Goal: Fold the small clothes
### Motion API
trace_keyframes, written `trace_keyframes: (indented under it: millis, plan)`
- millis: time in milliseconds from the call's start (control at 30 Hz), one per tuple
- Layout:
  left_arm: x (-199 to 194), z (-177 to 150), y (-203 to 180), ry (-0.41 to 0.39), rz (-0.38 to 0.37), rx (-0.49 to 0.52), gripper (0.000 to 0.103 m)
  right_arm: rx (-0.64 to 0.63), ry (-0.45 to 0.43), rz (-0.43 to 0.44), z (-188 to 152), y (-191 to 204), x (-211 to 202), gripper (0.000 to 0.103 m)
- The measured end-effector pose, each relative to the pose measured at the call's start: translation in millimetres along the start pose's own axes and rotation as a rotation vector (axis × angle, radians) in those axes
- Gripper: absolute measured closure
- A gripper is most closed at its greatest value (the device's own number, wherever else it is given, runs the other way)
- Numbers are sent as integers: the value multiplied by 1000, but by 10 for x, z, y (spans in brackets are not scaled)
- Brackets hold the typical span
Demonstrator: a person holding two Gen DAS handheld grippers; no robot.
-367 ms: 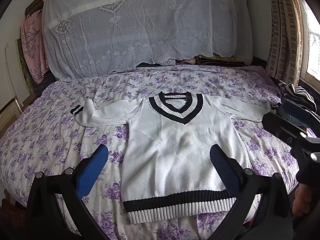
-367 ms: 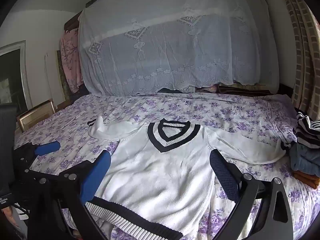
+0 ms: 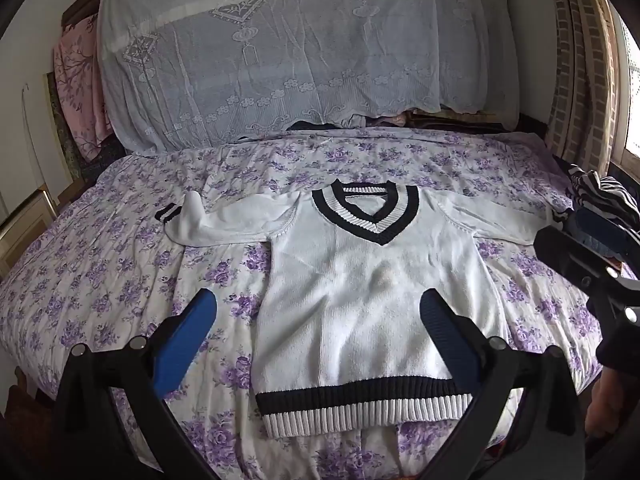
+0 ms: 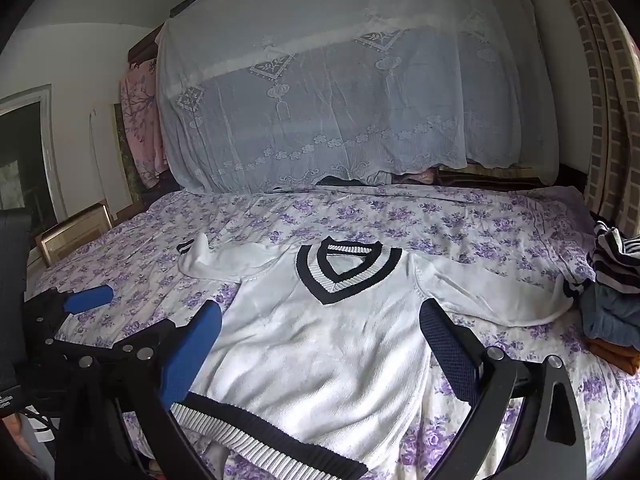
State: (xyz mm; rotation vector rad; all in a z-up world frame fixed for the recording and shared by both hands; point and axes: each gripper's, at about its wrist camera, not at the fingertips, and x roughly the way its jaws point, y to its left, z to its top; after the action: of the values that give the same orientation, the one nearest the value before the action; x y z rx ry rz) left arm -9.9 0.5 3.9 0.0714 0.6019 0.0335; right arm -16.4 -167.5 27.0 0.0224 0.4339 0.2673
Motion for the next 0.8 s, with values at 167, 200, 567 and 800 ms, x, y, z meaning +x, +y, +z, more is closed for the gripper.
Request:
trace_keyframes:
  millis: [167,200,567,800]
  plan:
    - [-5,12,47,5,10,-16,4,-2,0,7,-19,57,-24,3]
    - [15,4,80,9,9,-23,4,1,0,8,-16,37,-17,3]
    - [84,-15,104,22,24,-24,4,2,9,7,-19,28,36,3]
    - [102,-33,131,25,32,-30,4,2,9,8,-15,21,38,3]
